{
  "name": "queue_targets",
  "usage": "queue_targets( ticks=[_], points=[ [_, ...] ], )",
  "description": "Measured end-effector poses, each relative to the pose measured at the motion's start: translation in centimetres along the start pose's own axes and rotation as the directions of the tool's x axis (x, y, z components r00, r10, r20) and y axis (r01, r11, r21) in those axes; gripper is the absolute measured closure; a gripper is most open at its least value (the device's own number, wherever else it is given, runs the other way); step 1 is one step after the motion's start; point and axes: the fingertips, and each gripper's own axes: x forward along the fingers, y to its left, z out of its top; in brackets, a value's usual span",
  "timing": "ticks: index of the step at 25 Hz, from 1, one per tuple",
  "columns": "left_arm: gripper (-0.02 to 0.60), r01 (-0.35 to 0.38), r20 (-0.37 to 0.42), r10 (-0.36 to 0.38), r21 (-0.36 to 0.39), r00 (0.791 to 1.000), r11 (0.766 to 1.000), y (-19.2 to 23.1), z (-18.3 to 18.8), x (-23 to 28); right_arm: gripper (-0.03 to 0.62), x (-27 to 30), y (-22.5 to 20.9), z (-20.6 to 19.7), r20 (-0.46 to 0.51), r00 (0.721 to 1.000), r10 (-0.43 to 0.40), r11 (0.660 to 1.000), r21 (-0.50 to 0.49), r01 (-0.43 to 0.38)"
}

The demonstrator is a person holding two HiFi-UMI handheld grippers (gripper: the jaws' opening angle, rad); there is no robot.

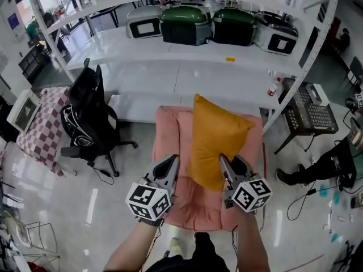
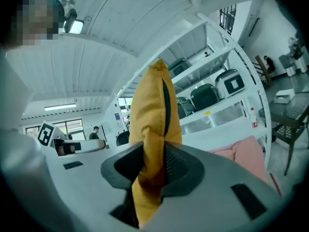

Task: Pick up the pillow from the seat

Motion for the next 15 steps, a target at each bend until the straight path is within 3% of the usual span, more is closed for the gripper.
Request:
queue_targets(
  ticks=[7, 15],
  points=[
    [0.577, 0.021, 0.079, -0.022, 0.009, 0.997, 1.000, -0.7, 4.8, -1.7, 0.490, -1.4, 2.7, 5.7, 0.105, 0.994, 0.007, 0.998, -0.065, 0.000],
    [0.577, 0.038, 0.152, -0.043, 0.032, 0.987, 0.999, -1.5, 8.8, -3.0, 0.490, -2.5, 5.0, 9.4, 0.161, 0.987, 0.021, 0.993, -0.119, -0.002]
  ],
)
